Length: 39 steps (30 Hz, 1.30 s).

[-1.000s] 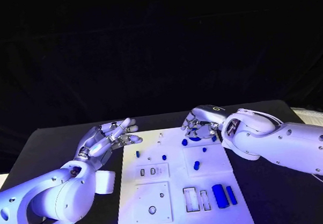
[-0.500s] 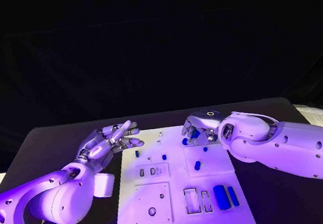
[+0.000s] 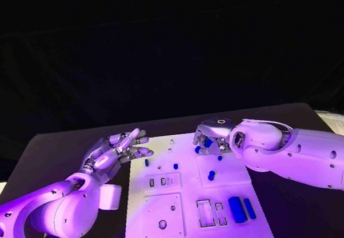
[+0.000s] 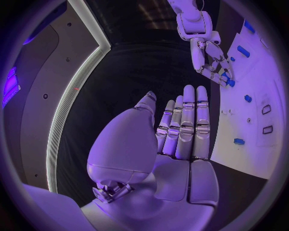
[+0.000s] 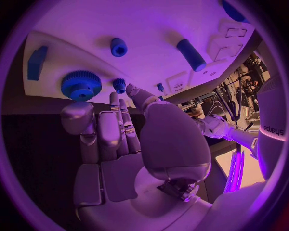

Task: Assemble the parts on the task board

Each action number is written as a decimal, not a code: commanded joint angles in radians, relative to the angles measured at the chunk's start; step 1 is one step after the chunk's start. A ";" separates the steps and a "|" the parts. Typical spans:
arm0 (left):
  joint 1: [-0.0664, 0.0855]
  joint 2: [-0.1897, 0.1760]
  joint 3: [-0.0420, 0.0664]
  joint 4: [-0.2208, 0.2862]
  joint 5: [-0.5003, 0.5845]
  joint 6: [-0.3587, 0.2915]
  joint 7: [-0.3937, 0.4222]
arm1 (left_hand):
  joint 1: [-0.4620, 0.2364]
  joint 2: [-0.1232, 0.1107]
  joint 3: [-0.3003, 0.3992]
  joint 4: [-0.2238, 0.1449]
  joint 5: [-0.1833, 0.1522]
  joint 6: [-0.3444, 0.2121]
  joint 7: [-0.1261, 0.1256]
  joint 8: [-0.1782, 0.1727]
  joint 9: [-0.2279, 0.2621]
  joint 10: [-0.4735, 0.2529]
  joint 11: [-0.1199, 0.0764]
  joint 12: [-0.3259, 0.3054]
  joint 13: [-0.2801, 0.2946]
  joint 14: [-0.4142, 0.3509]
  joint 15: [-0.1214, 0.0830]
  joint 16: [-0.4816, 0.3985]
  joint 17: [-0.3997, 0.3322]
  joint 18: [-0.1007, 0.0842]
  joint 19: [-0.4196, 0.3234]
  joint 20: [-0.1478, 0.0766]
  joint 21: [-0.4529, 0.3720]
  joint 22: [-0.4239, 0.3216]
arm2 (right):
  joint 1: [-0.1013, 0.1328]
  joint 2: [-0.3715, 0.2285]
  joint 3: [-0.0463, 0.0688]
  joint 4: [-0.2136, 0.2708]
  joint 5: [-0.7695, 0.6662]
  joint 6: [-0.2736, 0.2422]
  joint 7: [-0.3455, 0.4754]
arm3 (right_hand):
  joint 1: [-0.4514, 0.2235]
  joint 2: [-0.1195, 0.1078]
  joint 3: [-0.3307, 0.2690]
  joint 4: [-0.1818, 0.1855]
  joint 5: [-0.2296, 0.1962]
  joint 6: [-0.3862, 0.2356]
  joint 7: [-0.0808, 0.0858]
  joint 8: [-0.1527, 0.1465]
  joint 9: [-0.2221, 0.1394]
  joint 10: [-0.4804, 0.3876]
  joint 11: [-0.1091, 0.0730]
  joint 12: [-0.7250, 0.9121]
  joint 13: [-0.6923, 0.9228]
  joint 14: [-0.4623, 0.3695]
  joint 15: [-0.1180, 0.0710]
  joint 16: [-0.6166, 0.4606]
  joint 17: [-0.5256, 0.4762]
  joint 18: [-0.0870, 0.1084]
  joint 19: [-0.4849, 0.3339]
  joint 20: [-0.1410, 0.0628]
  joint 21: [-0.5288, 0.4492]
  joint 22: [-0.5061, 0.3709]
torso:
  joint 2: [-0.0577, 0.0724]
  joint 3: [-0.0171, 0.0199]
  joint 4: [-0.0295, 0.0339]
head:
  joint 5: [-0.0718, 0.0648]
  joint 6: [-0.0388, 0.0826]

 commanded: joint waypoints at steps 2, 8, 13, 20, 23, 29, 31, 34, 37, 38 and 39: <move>0.003 -0.001 0.001 0.005 0.004 0.023 -0.001 | 0.005 0.004 -0.003 -0.003 -0.003 -0.004 0.006 -0.006 -0.001 -0.005 0.005 -0.003 -0.002 0.002 0.003 -0.007 0.002 0.012 0.009 0.001 -0.003 -0.002 | 0.000 0.008 0.000 -0.007 -0.021 0.026 -0.013 | 0.008 -0.005 0.003 0.010 -0.005 -0.001 0.002 -0.003 0.001 -0.003 0.002 0.001 0.002 0.039 0.003 0.012 0.012 -0.012 -0.006 0.002 0.014 0.015 | 0.004 -0.0002 0.0006 | 0.001 -0.001; 0.005 -0.005 0.001 0.008 0.004 0.018 0.001 | 0.006 0.006 -0.002 -0.005 -0.002 -0.004 0.006 -0.007 -0.001 -0.005 0.005 -0.004 -0.002 0.002 0.003 -0.007 0.004 0.012 0.010 0.001 -0.004 -0.002 | 0.001 0.016 0.000 -0.014 -0.023 0.039 -0.018 | 0.013 -0.002 0.010 0.018 -0.005 0.005 0.001 -0.001 0.003 -0.001 0.001 0.002 0.002 0.040 0.004 0.024 0.023 -0.013 -0.008 0.003 0.030 0.032 | 0.005 -0.0001 0.0005 | 0.002 0.000; 0.006 -0.008 0.001 0.011 0.004 0.017 0.001 | 0.007 0.006 -0.002 -0.005 -0.002 -0.004 0.006 -0.007 -0.001 -0.005 0.005 -0.004 -0.002 0.003 0.003 -0.007 0.004 0.012 0.010 0.001 -0.004 -0.002 | 0.001 0.020 0.000 -0.017 -0.023 0.045 -0.018 | 0.024 0.006 0.025 0.024 -0.006 0.016 0.001 0.001 0.004 0.009 0.000 0.004 0.004 0.039 0.002 0.035 0.033 -0.015 -0.010 0.003 0.048 0.053 | 0.008 -0.0009 -0.0003 | 0.004 -0.002; 0.008 -0.011 0.001 0.015 0.004 0.016 0.000 | 0.007 0.007 -0.002 -0.006 -0.002 -0.004 0.007 -0.008 -0.001 -0.005 0.005 -0.005 -0.002 0.003 0.003 -0.008 0.005 0.012 0.011 0.001 -0.004 -0.002 | 0.001 0.029 0.000 -0.024 -0.023 0.047 -0.018 | 0.037 0.017 0.047 0.031 -0.031 0.031 0.001 0.004 0.007 0.026 -0.003 0.006 0.006 0.039 0.001 0.048 0.045 -0.017 -0.012 0.002 0.070 0.077 | 0.010 -0.0005 0.0008 | 0.005 -0.004; 0.008 -0.011 0.001 0.015 0.004 0.016 -0.001 | 0.007 0.007 -0.002 -0.006 -0.002 -0.004 0.007 -0.008 -0.001 -0.005 0.005 -0.005 -0.002 0.003 0.003 -0.008 0.005 0.012 0.011 0.001 -0.004 -0.002 | 0.001 0.031 0.000 -0.026 -0.024 0.046 -0.020 | 0.041 0.022 0.055 0.034 -0.039 0.042 -0.002 0.008 0.010 0.035 -0.006 0.007 0.008 0.038 -0.001 0.050 0.047 -0.018 -0.013 0.001 0.077 0.085 | 0.010 -0.0011 0.0009 | 0.005 -0.005; 0.009 -0.012 0.001 0.015 0.004 0.016 -0.003 | 0.009 0.009 -0.001 -0.008 -0.002 -0.004 0.007 -0.010 -0.001 -0.005 0.005 -0.007 -0.002 0.003 0.003 -0.009 0.007 0.012 0.011 0.001 -0.005 -0.003 | 0.001 0.033 0.000 -0.028 -0.031 0.031 -0.025 | 0.045 0.025 0.063 0.038 -0.045 0.064 -0.009 0.015 0.015 0.052 -0.012 0.009 0.012 0.037 -0.005 0.053 0.046 -0.021 -0.011 -0.002 0.094 0.107 | 0.012 -0.0017 0.0006 | 0.003 -0.006; 0.010 -0.011 0.001 0.014 0.004 0.015 -0.004 | 0.010 0.009 -0.001 -0.008 -0.002 -0.004 0.007 -0.010 -0.001 -0.005 0.005 -0.007 -0.002 0.003 0.003 -0.009 0.008 0.012 0.011 0.001 -0.005 -0.003 | 0.001 0.034 0.000 -0.030 -0.033 0.030 -0.027 | 0.045 0.024 0.064 0.038 -0.045 0.067 -0.010 0.016 0.016 0.054 -0.013 0.009 0.012 0.037 -0.006 0.056 0.051 -0.021 -0.010 -0.002 0.096 0.110 | 0.012 -0.0019 0.0000 | 0.003 -0.005; 0.010 -0.009 0.001 0.013 0.004 0.015 -0.005 | 0.010 0.009 -0.001 -0.009 -0.002 -0.005 0.007 -0.010 -0.001 -0.005 0.005 -0.008 -0.002 0.002 0.003 -0.009 0.008 0.012 0.011 0.001 -0.005 -0.003 | 0.001 0.036 0.000 -0.033 -0.035 0.035 -0.030 | 0.044 0.022 0.063 0.039 -0.047 0.068 -0.011 0.016 0.017 0.054 -0.013 0.009 0.012 0.039 -0.006 0.063 0.061 -0.021 -0.010 -0.002 0.098 0.112 | 0.013 -0.0025 0.0007 | 0.003 -0.005; 0.010 -0.008 0.001 0.011 0.004 0.016 -0.005 | 0.012 0.010 0.000 -0.010 -0.002 -0.005 0.007 -0.011 -0.001 -0.005 0.005 -0.009 -0.002 0.002 0.004 -0.010 0.010 0.011 0.011 0.001 -0.006 -0.004 | 0.001 0.036 0.000 -0.035 -0.035 0.029 -0.031 | 0.044 0.019 0.063 0.039 -0.049 0.069 -0.011 0.016 0.017 0.054 -0.013 0.007 0.012 0.039 -0.006 0.064 0.061 -0.022 -0.011 -0.003 0.099 0.114 | 0.014 -0.0028 0.0016 | 0.001 -0.005; 0.010 -0.007 0.001 0.011 0.004 0.016 -0.005 | 0.014 0.012 0.001 -0.012 -0.002 -0.003 0.007 -0.011 -0.001 -0.004 0.005 -0.010 -0.002 0.001 0.004 -0.011 0.011 0.011 0.011 0.001 -0.006 -0.004 | 0.001 0.036 0.000 -0.035 -0.035 0.019 -0.030 | 0.043 0.016 0.063 0.039 -0.050 0.069 -0.011 0.015 0.017 0.053 -0.013 0.006 0.012 0.039 -0.006 0.064 0.060 -0.022 -0.011 -0.003 0.101 0.116 | 0.014 -0.0028 0.0017 | 0.001 -0.005; 0.010 -0.007 0.001 0.010 0.004 0.017 -0.005 | 0.016 0.013 0.002 -0.013 -0.002 -0.002 0.006 -0.011 0.000 -0.002 0.004 -0.011 -0.002 0.001 0.003 -0.012 0.013 0.012 0.011 0.001 -0.007 -0.005 | 0.001 0.036 0.000 -0.035 -0.035 0.002 -0.028 | 0.044 0.013 0.063 0.039 -0.051 0.069 -0.011 0.014 0.017 0.052 -0.013 0.005 0.011 0.039 -0.006 0.063 0.058 -0.022 -0.011 -0.003 0.102 0.117 | 0.014 -0.0024 0.0020 | 0.001 -0.005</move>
